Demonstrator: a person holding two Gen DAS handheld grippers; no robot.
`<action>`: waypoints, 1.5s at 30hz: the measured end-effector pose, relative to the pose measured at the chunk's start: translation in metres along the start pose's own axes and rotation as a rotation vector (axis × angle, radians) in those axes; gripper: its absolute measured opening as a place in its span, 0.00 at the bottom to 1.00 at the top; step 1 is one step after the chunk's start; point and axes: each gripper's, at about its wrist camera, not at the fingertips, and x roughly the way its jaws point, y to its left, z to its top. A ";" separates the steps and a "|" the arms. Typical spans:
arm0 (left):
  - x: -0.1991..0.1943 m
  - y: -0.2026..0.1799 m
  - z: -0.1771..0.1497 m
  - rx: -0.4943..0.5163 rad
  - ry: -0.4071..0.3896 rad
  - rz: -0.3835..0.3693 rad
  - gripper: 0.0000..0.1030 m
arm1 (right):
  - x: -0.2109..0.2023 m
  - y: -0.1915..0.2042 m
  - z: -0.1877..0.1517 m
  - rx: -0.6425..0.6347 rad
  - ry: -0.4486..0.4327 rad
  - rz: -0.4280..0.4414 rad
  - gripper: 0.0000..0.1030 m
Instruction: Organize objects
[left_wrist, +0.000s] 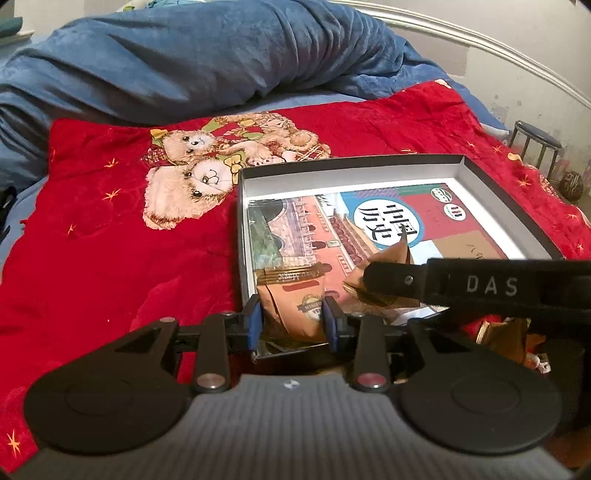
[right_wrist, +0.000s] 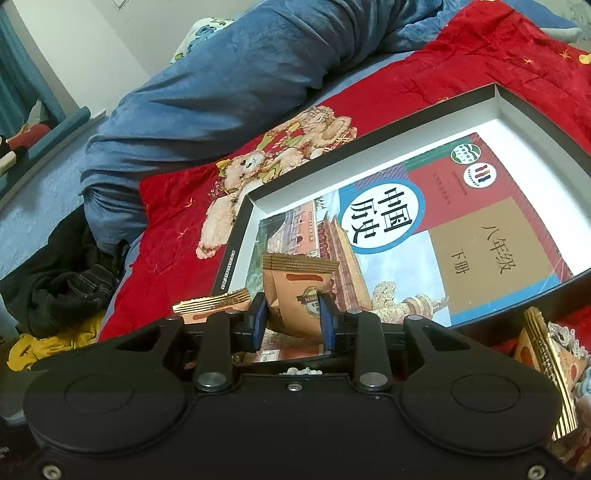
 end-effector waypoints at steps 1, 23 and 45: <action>0.000 -0.002 0.000 0.007 -0.005 0.004 0.38 | 0.000 -0.001 0.001 0.010 -0.002 0.006 0.28; -0.016 -0.029 -0.007 0.215 -0.129 0.119 0.73 | -0.048 0.018 0.006 -0.079 -0.182 0.014 0.42; -0.108 -0.006 0.038 -0.016 -0.324 -0.285 0.75 | -0.273 0.085 -0.055 -0.107 -0.403 -0.361 0.93</action>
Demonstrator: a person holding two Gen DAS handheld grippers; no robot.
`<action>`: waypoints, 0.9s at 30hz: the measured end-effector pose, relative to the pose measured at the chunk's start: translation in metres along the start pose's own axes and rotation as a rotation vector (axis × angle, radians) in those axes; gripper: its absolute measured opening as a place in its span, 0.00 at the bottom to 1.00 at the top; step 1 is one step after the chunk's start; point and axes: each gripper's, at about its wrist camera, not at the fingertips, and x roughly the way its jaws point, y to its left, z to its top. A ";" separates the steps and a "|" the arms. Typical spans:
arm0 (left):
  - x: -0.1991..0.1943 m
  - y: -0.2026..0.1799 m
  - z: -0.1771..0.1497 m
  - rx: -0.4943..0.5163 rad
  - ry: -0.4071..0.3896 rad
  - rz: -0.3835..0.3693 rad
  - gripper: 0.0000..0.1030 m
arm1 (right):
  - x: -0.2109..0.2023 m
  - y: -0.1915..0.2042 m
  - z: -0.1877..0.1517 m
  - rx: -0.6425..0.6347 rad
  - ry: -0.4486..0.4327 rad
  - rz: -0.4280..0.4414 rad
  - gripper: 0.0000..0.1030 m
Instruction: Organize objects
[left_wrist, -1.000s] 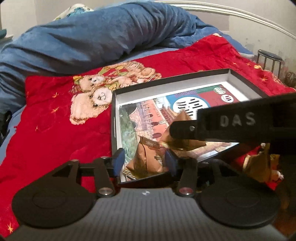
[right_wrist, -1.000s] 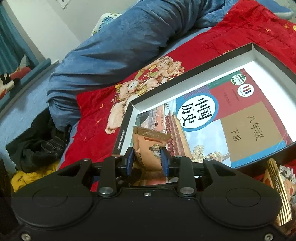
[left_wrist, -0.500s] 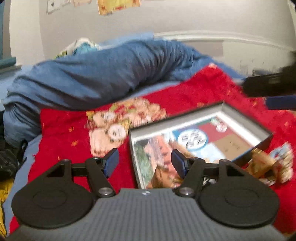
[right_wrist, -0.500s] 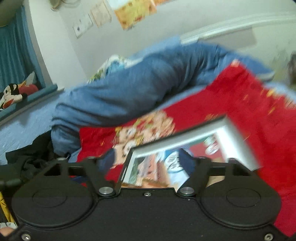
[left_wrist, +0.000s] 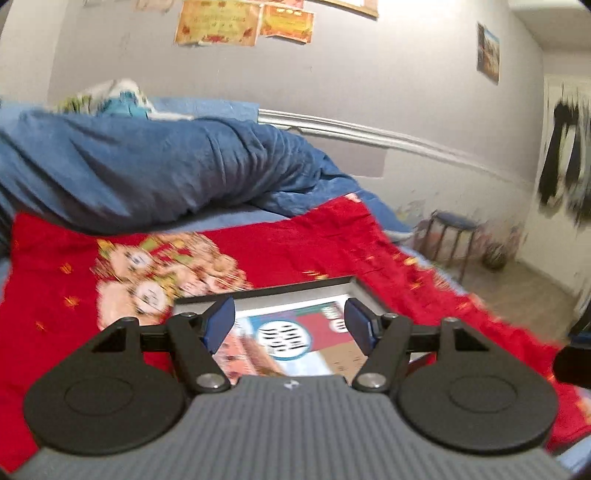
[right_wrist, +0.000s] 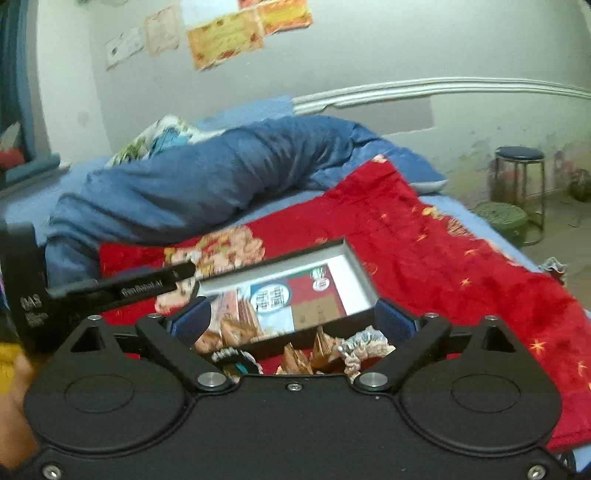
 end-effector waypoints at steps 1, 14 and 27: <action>-0.001 0.000 0.003 -0.017 0.013 -0.027 0.75 | -0.003 0.003 0.007 0.030 -0.013 0.019 0.94; -0.021 -0.027 -0.025 0.164 -0.049 -0.138 0.75 | 0.058 0.056 0.033 -0.199 -0.019 0.107 0.89; 0.059 -0.047 -0.071 0.181 0.112 -0.104 0.75 | 0.175 -0.027 -0.021 0.102 0.221 0.117 0.68</action>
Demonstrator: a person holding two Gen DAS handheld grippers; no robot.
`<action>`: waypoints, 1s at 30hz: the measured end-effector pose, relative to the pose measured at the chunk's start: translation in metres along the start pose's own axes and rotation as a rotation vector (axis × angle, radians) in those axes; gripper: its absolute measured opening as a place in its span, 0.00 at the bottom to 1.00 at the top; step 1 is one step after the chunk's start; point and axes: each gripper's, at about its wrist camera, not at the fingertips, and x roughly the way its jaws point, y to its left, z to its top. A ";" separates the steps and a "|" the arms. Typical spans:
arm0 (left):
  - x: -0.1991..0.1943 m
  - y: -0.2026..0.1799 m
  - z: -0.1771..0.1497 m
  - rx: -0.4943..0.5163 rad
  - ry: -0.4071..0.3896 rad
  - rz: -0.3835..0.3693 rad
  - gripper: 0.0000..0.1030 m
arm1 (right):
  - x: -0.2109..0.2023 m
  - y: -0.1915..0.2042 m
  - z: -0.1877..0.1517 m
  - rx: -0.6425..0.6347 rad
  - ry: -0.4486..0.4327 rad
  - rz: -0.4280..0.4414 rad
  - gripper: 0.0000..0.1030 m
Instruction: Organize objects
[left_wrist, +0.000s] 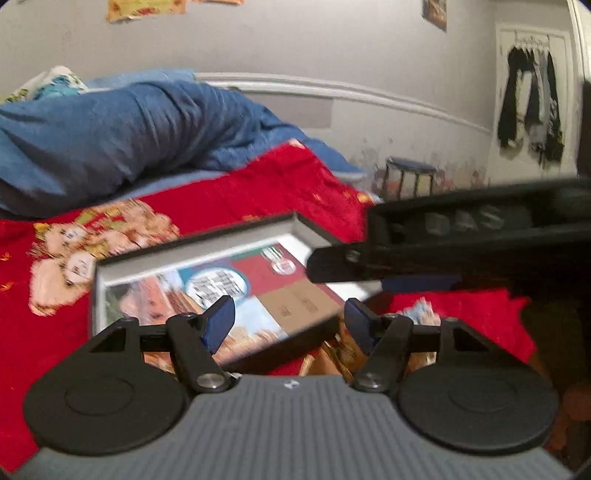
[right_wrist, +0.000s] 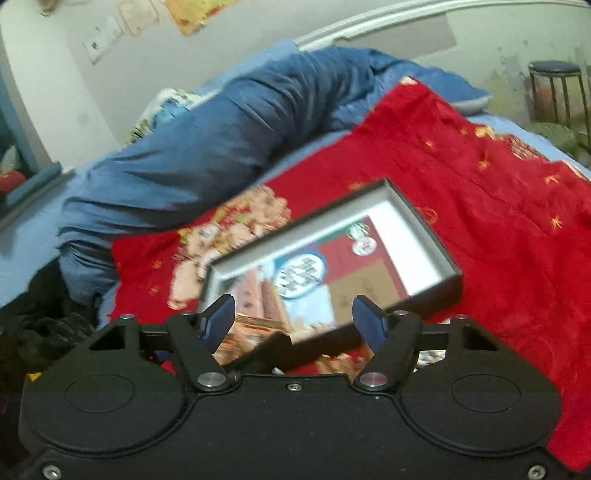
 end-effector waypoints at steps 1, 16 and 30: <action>0.002 -0.006 -0.003 0.017 0.012 0.002 0.75 | 0.002 -0.004 -0.003 -0.008 0.004 -0.009 0.67; 0.050 -0.034 -0.041 0.079 0.186 0.044 0.50 | 0.038 -0.028 -0.018 -0.004 0.112 -0.136 0.59; 0.043 -0.010 -0.043 -0.102 0.245 -0.007 0.50 | 0.054 -0.038 -0.026 -0.036 0.184 -0.209 0.59</action>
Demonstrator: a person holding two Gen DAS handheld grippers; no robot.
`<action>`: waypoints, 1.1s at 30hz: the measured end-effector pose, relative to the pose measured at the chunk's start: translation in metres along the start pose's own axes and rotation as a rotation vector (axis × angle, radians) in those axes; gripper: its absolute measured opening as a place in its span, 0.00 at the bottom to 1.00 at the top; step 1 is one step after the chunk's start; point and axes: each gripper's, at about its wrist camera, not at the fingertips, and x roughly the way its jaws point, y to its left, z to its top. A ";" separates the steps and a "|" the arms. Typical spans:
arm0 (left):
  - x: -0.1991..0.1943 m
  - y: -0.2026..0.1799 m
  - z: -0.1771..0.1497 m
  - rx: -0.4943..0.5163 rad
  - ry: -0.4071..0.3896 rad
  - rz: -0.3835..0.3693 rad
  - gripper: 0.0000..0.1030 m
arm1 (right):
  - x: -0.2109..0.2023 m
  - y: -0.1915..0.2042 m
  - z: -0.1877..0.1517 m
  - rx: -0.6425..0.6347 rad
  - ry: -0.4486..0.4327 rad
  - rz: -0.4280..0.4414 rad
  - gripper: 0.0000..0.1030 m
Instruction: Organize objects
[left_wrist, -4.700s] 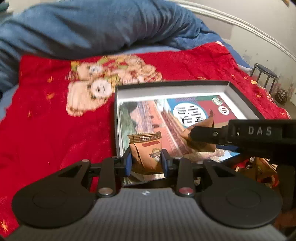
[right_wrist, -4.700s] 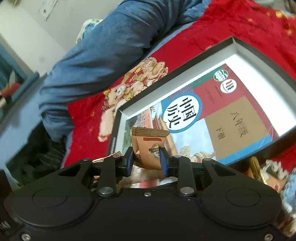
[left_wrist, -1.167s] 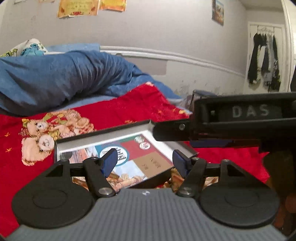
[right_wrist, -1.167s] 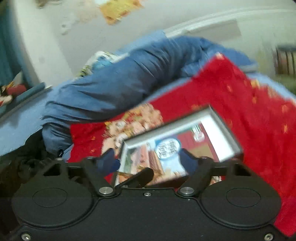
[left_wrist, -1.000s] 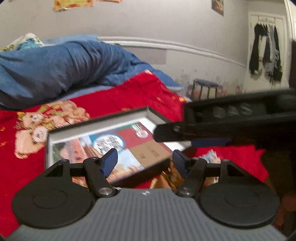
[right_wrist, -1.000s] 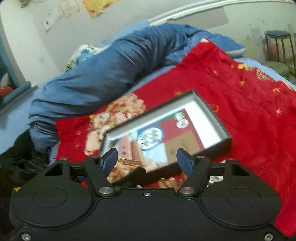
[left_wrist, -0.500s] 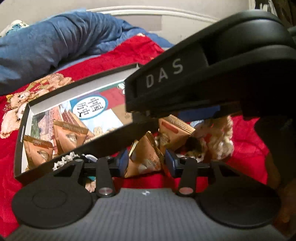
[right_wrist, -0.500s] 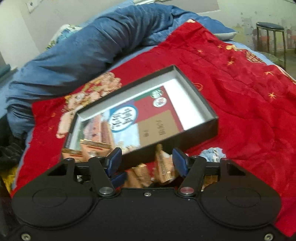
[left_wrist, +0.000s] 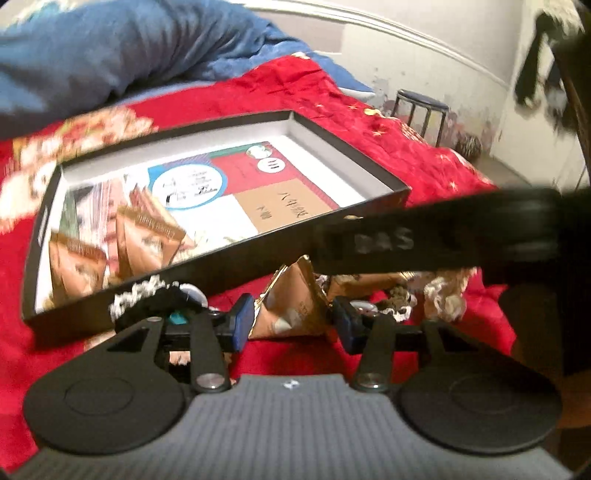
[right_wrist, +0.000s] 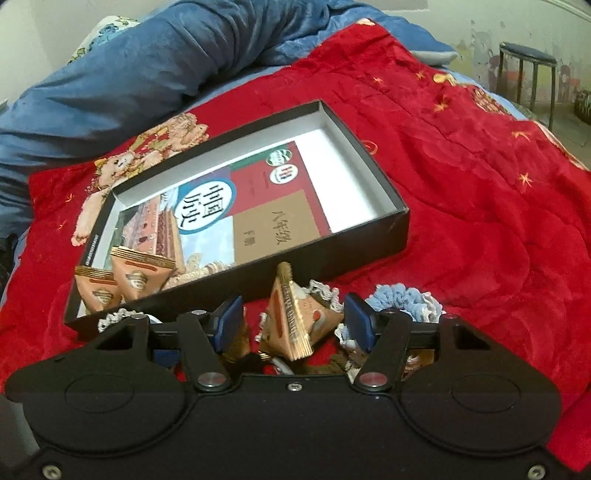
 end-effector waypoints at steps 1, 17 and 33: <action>0.000 0.002 0.000 -0.006 0.001 -0.003 0.49 | 0.002 -0.002 0.000 0.006 0.007 0.001 0.59; 0.004 -0.013 -0.001 0.121 -0.030 0.068 0.41 | -0.001 0.000 -0.009 0.004 -0.064 -0.046 0.43; -0.015 -0.009 0.003 0.084 -0.080 0.116 0.40 | -0.032 0.001 -0.012 0.157 -0.163 0.076 0.42</action>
